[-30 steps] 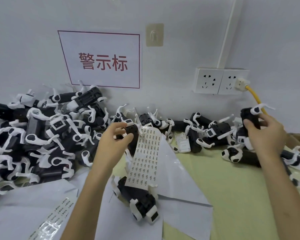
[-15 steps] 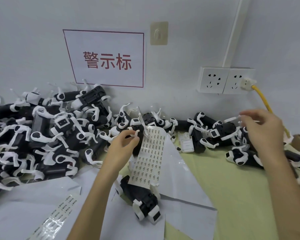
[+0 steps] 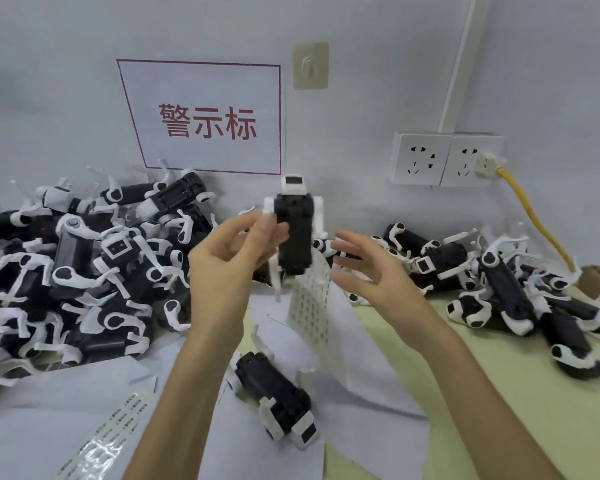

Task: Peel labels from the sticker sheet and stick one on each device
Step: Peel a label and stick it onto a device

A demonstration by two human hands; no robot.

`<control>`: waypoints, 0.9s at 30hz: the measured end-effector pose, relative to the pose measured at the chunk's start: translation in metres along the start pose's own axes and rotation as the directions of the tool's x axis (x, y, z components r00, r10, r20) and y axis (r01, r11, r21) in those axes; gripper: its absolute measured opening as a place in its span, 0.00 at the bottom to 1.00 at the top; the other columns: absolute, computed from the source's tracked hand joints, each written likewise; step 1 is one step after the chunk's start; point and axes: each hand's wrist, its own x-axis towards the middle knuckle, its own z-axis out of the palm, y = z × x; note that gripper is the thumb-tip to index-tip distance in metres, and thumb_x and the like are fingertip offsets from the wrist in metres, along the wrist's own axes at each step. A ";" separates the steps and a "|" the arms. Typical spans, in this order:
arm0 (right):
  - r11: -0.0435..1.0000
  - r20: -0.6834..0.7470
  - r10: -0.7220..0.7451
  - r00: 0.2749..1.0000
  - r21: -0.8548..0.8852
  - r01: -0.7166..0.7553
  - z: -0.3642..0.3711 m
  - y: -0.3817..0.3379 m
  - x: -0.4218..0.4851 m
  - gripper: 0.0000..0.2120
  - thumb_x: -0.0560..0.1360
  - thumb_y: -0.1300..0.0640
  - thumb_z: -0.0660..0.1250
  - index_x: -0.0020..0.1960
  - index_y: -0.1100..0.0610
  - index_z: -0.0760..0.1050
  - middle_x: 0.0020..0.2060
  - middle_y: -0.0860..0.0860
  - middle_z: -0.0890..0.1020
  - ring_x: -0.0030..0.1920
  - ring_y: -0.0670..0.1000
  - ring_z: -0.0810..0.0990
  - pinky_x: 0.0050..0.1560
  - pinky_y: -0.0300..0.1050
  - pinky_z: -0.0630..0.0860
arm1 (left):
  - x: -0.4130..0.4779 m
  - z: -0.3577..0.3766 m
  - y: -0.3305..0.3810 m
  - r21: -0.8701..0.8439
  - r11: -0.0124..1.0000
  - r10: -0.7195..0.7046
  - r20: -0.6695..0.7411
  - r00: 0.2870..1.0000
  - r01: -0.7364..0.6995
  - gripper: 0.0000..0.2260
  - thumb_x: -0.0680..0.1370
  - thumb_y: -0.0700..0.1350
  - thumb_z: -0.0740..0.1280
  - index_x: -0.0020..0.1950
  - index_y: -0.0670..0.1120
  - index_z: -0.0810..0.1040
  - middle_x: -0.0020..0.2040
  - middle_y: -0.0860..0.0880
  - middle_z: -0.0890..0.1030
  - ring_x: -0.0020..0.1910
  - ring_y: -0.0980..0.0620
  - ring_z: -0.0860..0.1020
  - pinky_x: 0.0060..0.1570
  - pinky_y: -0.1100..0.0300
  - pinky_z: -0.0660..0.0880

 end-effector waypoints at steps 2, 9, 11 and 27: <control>0.993 0.050 -0.036 0.998 0.112 0.030 0.005 -0.006 -0.002 0.25 0.75 0.46 0.71 0.71 0.43 0.72 0.65 0.40 0.79 0.68 0.43 0.76 0.65 0.40 0.75 | -0.004 0.008 0.008 -0.121 0.992 -0.018 0.071 0.997 0.026 0.18 0.76 0.54 0.68 0.56 0.42 0.82 0.51 0.43 0.87 0.54 0.47 0.86 0.54 0.59 0.81; 0.963 0.058 -0.114 0.992 0.253 0.096 0.014 -0.023 -0.008 0.12 0.80 0.52 0.64 0.62 0.46 0.79 0.52 0.46 0.86 0.52 0.46 0.85 0.51 0.38 0.79 | -0.013 0.027 0.007 -0.415 0.891 -0.130 0.151 0.980 0.182 0.14 0.80 0.53 0.64 0.59 0.44 0.76 0.53 0.43 0.84 0.59 0.46 0.83 0.60 0.54 0.80; 0.977 -0.011 -0.142 0.990 0.157 0.142 0.015 -0.029 -0.010 0.10 0.80 0.51 0.65 0.60 0.45 0.79 0.44 0.41 0.85 0.43 0.40 0.84 0.44 0.32 0.77 | -0.014 0.031 0.003 -0.350 0.911 -0.182 0.137 0.974 0.219 0.13 0.81 0.49 0.67 0.62 0.45 0.76 0.56 0.44 0.83 0.61 0.47 0.82 0.64 0.51 0.78; 0.881 0.045 -0.366 0.930 -0.305 0.362 0.030 -0.046 -0.024 0.29 0.77 0.44 0.69 0.76 0.40 0.67 0.63 0.38 0.72 0.69 0.46 0.72 0.71 0.40 0.66 | -0.020 0.030 0.004 -0.290 0.911 -0.227 0.240 0.944 0.293 0.35 0.73 0.73 0.57 0.68 0.49 0.78 0.67 0.50 0.82 0.65 0.51 0.81 0.53 0.57 0.82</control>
